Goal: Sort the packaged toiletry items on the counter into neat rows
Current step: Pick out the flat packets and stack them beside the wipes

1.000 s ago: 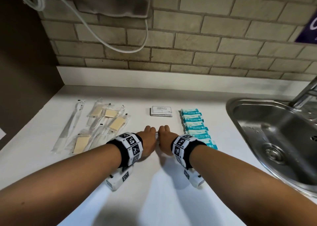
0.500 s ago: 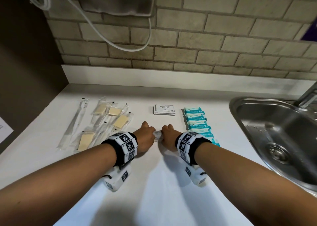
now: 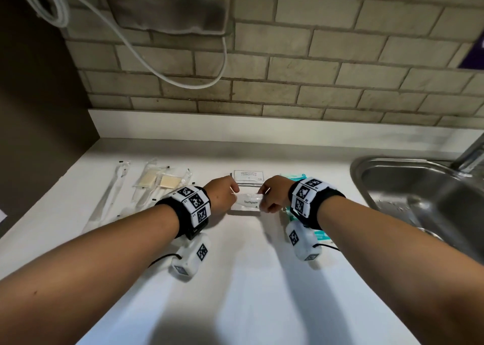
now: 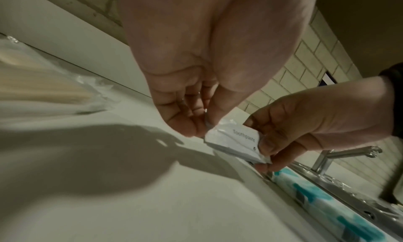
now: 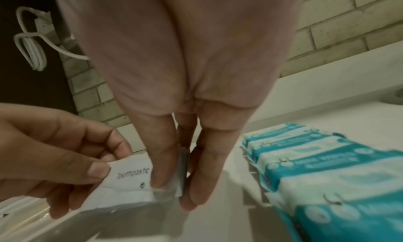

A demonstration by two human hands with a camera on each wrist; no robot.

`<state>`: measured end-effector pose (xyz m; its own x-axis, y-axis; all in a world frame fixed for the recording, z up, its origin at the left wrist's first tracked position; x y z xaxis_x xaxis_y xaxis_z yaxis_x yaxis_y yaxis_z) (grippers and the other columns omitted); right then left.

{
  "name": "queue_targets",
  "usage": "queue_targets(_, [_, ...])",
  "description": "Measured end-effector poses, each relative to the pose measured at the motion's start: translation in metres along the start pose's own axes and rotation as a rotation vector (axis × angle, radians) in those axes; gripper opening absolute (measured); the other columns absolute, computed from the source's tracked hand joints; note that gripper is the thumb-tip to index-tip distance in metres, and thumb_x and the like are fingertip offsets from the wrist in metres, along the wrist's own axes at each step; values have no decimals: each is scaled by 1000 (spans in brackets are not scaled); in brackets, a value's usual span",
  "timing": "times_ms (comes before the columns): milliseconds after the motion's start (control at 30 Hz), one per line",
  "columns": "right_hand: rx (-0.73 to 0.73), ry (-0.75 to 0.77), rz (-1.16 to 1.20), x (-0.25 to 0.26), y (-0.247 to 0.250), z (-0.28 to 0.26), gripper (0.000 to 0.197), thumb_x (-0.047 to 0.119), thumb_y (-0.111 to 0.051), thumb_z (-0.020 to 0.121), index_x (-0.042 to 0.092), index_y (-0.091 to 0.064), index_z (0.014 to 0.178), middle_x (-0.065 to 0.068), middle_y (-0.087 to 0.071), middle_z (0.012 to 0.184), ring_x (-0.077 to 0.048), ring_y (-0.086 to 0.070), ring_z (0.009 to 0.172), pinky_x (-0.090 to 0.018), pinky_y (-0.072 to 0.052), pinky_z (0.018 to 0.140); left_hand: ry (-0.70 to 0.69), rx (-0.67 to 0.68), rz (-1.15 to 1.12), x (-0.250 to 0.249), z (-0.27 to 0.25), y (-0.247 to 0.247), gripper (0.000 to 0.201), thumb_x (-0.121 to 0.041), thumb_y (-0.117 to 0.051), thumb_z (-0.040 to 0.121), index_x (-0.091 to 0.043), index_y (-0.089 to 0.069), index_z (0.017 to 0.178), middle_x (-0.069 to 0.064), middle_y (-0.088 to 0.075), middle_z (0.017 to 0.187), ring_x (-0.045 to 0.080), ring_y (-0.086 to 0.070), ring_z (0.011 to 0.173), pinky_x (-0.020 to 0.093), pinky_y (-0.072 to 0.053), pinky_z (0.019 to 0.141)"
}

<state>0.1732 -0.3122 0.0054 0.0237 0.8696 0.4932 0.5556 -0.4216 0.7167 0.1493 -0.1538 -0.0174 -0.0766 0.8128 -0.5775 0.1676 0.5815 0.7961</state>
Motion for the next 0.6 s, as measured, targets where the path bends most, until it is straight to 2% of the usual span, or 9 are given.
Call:
queue_targets(100, [-38,-34,-18,-4,3,15,34,0,-74,72,6,-68,105,-16,-74,90,-23,-64,74,-42,-57,89,3,37,45,-4,10,1,24,-7,-52,89,-16,-66,106,6,-67,113,22,-61,106,22,-41,81])
queue_targets(167, [-46,-46,-44,-6,1,26,35,-2,-75,66,3,-73,100,-18,-75,92,-22,-65,71,-44,-58,86,6,69,82,-4,16,-2,27,-6,-51,89,-12,-69,108,5,-68,113,21,-60,110,21,-41,83])
queue_targets(267, [-58,-41,-105,-9,-1,39,32,1,-74,67,1,-75,99,-16,-76,91,-25,-73,80,-46,-59,84,2,99,119,-5,24,-5,27,-6,-51,89,-13,-70,107,6,-69,114,22,-61,111,21,-41,84])
queue_targets(333, [-53,-45,-152,-9,-1,43,29,6,-73,74,3,-74,102,-13,-76,94,-25,-73,83,-40,-60,81,-8,112,147,-5,28,-6,29,-5,-49,89,-12,-70,107,7,-69,114,23,-61,110,22,-42,85])
queue_targets(433, [-25,-4,-149,-8,2,46,32,10,-68,82,5,-67,114,-9,-71,96,-19,-68,73,-25,-59,62,-33,119,194,-6,33,-8,31,-6,-47,92,-10,-68,114,7,-66,122,24,-57,116,23,-41,90])
queue_targets(467, [-20,13,-159,-8,2,47,33,11,-66,83,5,-66,116,-8,-69,95,-19,-67,72,-23,-58,59,-36,120,200,-6,34,-8,32,-6,-46,92,-8,-67,115,8,-65,123,24,-57,117,24,-42,92])
queue_targets(533, [-15,22,-194,-8,0,47,32,15,-65,85,5,-67,115,-6,-67,92,-19,-66,73,-25,-59,63,-37,137,203,-6,35,-9,30,-8,-44,92,-3,-69,108,11,-68,116,26,-59,112,27,-44,92])
queue_targets(600, [-10,33,-327,-5,-2,43,30,22,-62,85,5,-70,108,-6,-71,94,-20,-66,79,-31,-59,77,-51,155,214,-6,35,-10,25,-15,-46,91,-2,-68,90,14,-71,101,28,-63,98,30,-47,85])
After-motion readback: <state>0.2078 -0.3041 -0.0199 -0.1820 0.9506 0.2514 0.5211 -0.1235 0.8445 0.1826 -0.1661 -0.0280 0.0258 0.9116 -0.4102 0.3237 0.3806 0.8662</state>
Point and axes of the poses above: each hand's wrist, its own z-axis towards the middle knuckle, its own y-axis out of the back of the hand, x = y × z, the point moved 3 cm from there along z, towards the middle knuckle
